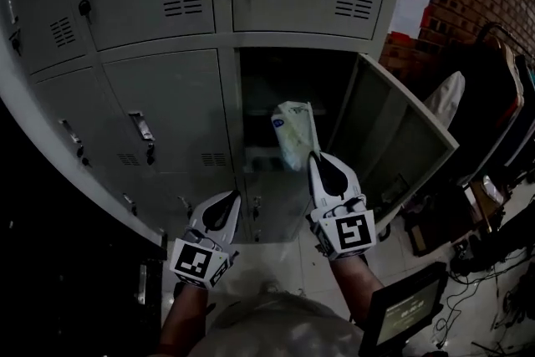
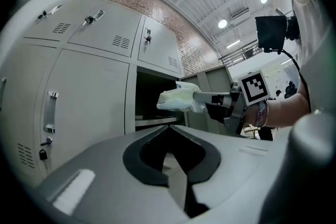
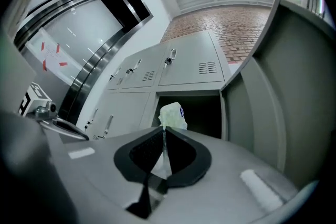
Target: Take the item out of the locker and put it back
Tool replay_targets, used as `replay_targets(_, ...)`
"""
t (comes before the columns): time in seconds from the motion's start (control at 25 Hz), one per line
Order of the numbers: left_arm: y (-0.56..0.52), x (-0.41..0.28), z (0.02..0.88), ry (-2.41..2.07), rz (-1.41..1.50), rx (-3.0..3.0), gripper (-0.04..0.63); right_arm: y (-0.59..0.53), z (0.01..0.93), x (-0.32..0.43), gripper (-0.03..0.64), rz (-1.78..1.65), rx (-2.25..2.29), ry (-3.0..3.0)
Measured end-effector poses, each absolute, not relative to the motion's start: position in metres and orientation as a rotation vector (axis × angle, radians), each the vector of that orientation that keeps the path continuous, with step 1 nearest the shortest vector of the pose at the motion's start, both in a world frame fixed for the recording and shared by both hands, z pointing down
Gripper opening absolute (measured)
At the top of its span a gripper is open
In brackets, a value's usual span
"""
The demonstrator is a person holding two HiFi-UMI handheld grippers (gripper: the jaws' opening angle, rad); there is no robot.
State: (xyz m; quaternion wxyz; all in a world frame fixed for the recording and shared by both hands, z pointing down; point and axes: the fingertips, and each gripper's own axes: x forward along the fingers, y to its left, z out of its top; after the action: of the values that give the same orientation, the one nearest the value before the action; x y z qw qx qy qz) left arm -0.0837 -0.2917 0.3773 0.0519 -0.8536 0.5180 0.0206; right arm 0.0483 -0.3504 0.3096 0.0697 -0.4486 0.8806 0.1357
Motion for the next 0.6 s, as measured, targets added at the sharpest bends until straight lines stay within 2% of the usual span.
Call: replay_targets(0.6, -0.361, -0.125, 0.379, 1.61, -0.012, -2.601, 0.002, -0.517, 0.303, 0.002, 0.003, 0.497, -1.555, 2.682)
